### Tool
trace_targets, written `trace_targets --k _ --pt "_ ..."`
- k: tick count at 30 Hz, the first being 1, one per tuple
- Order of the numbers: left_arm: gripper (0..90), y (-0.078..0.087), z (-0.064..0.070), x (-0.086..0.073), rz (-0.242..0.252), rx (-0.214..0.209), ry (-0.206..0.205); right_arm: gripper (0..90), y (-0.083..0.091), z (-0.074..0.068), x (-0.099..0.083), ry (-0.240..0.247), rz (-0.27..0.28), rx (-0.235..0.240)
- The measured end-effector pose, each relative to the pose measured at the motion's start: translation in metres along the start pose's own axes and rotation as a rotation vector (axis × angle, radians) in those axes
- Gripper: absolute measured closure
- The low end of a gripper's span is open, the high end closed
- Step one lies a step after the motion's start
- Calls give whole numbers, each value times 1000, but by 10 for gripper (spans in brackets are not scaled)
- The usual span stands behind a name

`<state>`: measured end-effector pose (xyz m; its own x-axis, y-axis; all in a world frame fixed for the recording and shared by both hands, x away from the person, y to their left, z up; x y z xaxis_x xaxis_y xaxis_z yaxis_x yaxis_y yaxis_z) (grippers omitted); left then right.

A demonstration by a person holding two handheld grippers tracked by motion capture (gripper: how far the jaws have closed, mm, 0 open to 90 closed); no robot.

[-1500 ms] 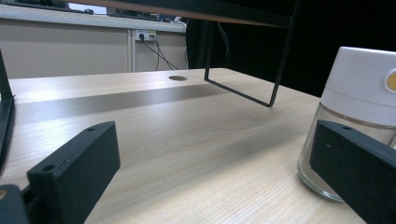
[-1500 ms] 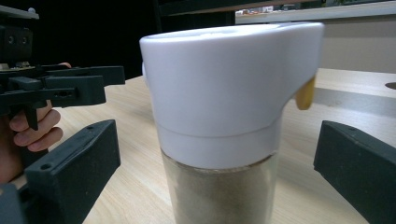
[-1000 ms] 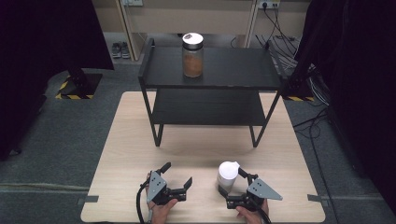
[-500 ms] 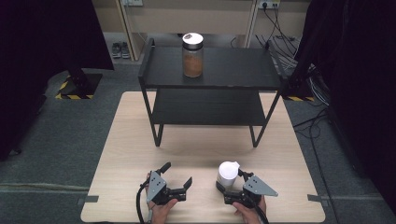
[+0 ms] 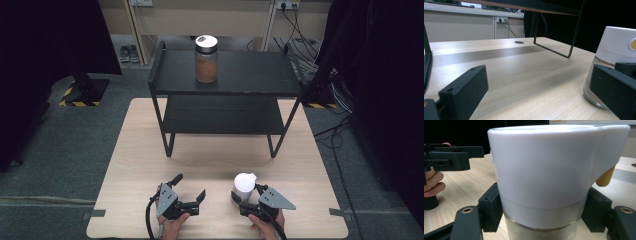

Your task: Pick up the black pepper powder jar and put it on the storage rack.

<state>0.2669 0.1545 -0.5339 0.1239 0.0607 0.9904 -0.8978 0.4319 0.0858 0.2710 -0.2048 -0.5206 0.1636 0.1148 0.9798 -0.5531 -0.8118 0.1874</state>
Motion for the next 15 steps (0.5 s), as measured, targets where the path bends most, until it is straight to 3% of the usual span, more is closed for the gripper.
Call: trace_targets --k 15 --pt "9 0 0 0 -1 -1 0 306 6 0 4 10 21 -14"
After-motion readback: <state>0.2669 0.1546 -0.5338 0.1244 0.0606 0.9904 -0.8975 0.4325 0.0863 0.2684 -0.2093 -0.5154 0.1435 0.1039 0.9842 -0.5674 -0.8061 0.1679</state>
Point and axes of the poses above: each handheld gripper's, and its own axes: y roughly backward along the jaws, x roughly out of its top, z roughly to its right, the point moved 10 cm from there along -y, roughly forward along the jaws, and after that the axes turned 11 degrees about x, right-handed, at the moved point
